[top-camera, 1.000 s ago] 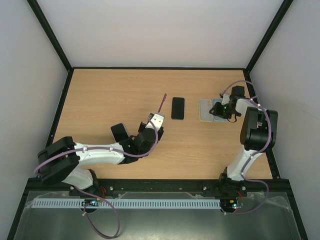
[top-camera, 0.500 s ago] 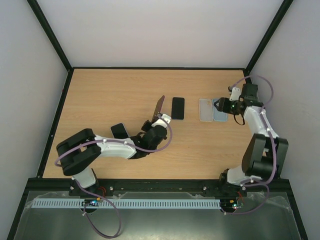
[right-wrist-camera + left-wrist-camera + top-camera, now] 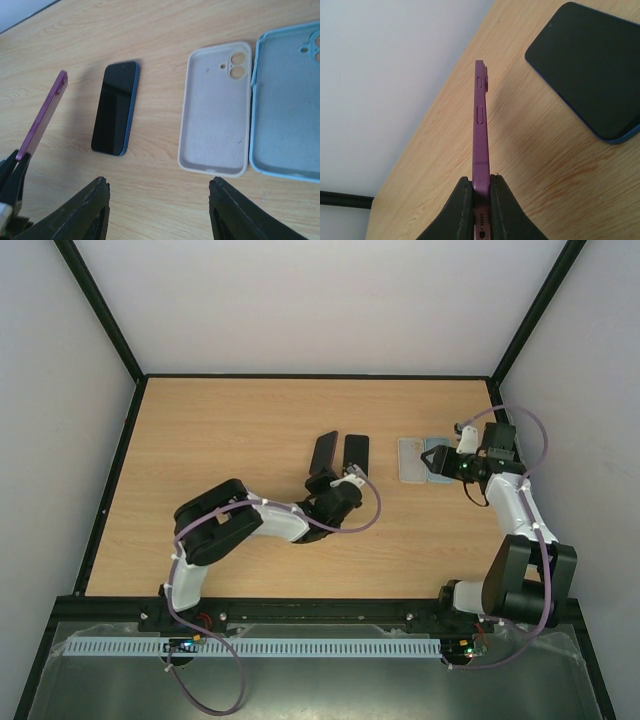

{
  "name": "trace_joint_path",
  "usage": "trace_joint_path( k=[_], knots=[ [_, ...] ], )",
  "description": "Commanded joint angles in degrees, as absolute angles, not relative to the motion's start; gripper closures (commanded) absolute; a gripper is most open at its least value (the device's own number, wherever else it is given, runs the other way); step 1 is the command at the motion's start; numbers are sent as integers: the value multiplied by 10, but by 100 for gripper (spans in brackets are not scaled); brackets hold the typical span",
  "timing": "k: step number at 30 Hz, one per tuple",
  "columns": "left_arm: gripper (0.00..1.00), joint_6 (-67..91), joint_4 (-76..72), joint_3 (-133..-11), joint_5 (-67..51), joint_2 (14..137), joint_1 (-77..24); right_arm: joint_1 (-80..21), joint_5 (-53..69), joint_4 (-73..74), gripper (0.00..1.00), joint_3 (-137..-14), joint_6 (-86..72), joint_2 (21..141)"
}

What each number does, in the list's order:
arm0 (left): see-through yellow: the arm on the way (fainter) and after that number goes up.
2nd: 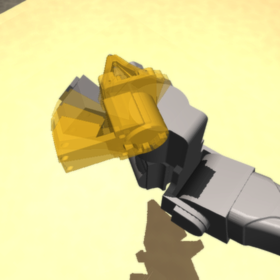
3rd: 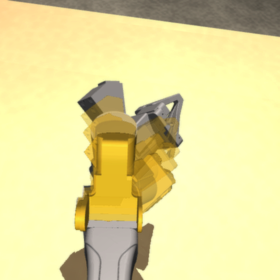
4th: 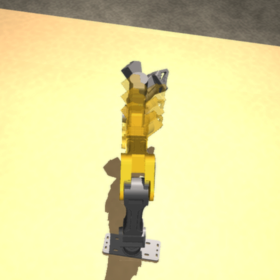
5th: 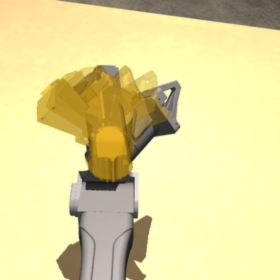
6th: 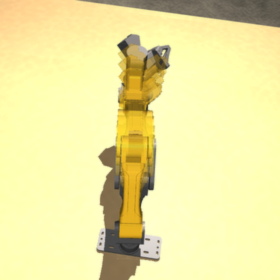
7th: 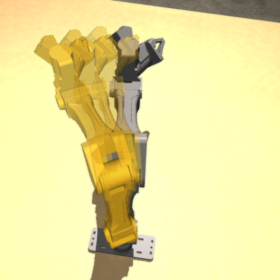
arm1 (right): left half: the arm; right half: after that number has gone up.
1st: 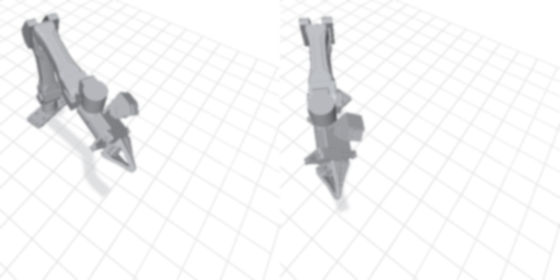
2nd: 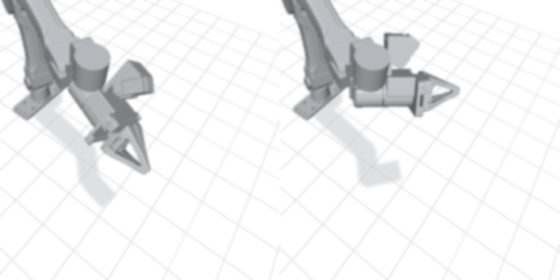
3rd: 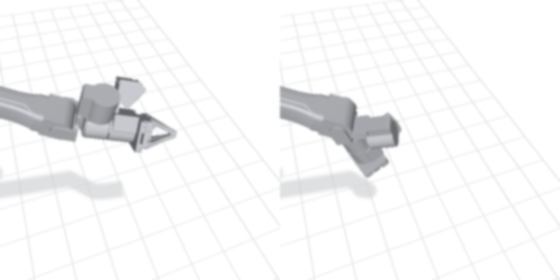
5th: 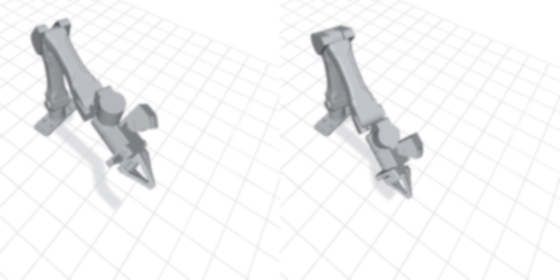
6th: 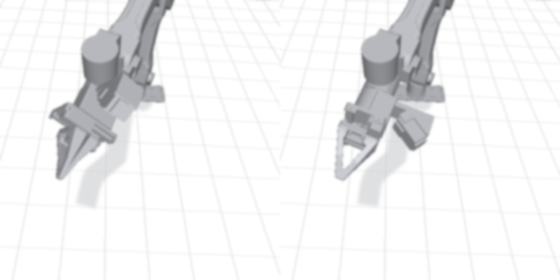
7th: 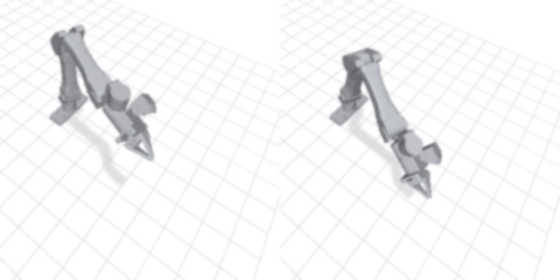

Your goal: Take the phone out of the phone case

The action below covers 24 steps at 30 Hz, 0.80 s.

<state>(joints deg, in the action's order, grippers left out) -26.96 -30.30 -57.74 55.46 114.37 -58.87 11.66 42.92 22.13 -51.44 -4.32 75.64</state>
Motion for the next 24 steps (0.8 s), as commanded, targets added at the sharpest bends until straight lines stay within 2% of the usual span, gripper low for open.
trace_joint_path(
  k=[1,13,24],
  knots=[
    [97,-297,-282,-624,570,1178,-581,119,441,208,46,-496,-41,748],
    [96,-281,-207,-700,555,1251,-571,119,431,208,46,-496,-39,753],
    [73,-232,-152,-720,523,1257,-561,119,431,212,46,-496,-36,752]
  ],
)
